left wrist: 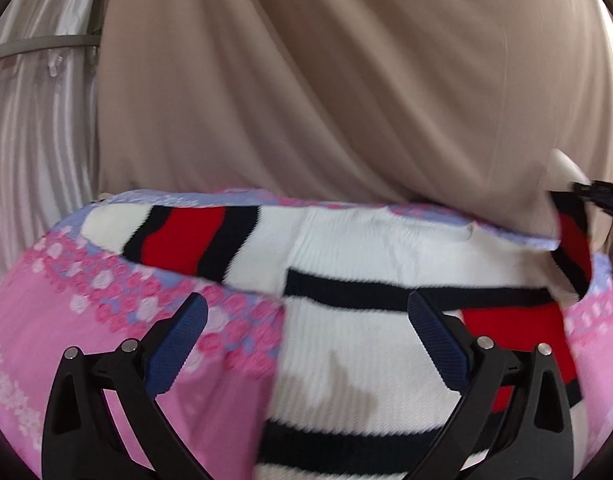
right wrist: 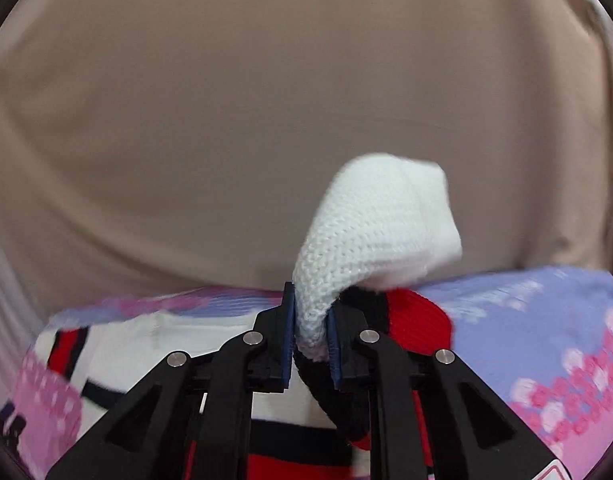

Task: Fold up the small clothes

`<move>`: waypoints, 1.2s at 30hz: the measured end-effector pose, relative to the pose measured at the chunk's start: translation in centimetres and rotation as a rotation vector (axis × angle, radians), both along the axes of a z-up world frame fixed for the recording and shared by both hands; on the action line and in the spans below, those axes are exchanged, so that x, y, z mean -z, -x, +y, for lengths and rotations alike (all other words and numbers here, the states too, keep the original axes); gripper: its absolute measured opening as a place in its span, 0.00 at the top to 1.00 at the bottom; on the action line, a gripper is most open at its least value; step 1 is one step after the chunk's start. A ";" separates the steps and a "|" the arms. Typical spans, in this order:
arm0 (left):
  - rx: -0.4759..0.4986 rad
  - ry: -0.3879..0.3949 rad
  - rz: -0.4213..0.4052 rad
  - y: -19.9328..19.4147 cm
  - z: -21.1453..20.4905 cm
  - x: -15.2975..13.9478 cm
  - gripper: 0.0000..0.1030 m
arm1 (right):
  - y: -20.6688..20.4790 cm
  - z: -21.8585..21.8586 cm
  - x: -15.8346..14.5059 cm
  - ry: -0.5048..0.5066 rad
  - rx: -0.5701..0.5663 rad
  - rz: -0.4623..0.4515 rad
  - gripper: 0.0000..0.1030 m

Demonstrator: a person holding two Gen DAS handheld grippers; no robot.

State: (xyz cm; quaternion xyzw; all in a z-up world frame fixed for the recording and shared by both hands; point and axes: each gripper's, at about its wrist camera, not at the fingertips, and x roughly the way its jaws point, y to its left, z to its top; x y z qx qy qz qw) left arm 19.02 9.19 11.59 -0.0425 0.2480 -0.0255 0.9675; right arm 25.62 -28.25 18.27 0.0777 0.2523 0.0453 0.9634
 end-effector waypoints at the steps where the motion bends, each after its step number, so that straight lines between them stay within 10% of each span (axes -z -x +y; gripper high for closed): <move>1: 0.016 0.020 0.002 -0.9 -0.6 -0.2 0.05 | -0.7 3.8 0.7 0.033 -0.082 0.010 0.78; 7: 0.131 0.213 0.165 -8.1 -3.2 2.3 0.05 | -2.9 13.8 8.6 0.167 -0.210 0.151 0.65; 17: 0.047 0.367 0.383 -14.8 -1.7 9.2 0.06 | 2.9 -3.7 11.5 0.007 0.167 0.220 0.35; 20: 0.087 0.361 0.402 -16.5 -2.9 10.1 0.32 | 0.5 -5.3 12.9 -0.087 0.179 0.282 0.35; 22: 0.110 0.332 0.431 -17.7 -3.9 10.8 0.88 | -1.1 -4.9 14.1 -0.093 0.180 0.314 0.35; 23: 0.106 0.334 0.431 -18.0 -4.2 10.7 0.91 | -2.2 -4.5 14.5 -0.086 0.164 0.353 0.37; 25: 0.107 0.334 0.388 -18.0 -4.1 9.6 0.92 | -3.2 -3.8 14.3 -0.055 0.177 0.369 0.85; 29: 0.108 0.293 0.222 -16.8 -3.6 5.4 0.92 | 0.2 -5.3 10.4 -0.151 0.176 0.116 0.90; 33: 0.084 0.172 0.279 -18.0 -5.3 8.2 0.92 | -3.0 -7.4 17.2 -0.046 0.299 0.354 0.97; 36: 0.062 0.153 0.315 -18.6 -5.7 11.4 0.92 | -1.1 -8.1 15.6 -0.079 0.349 0.292 0.96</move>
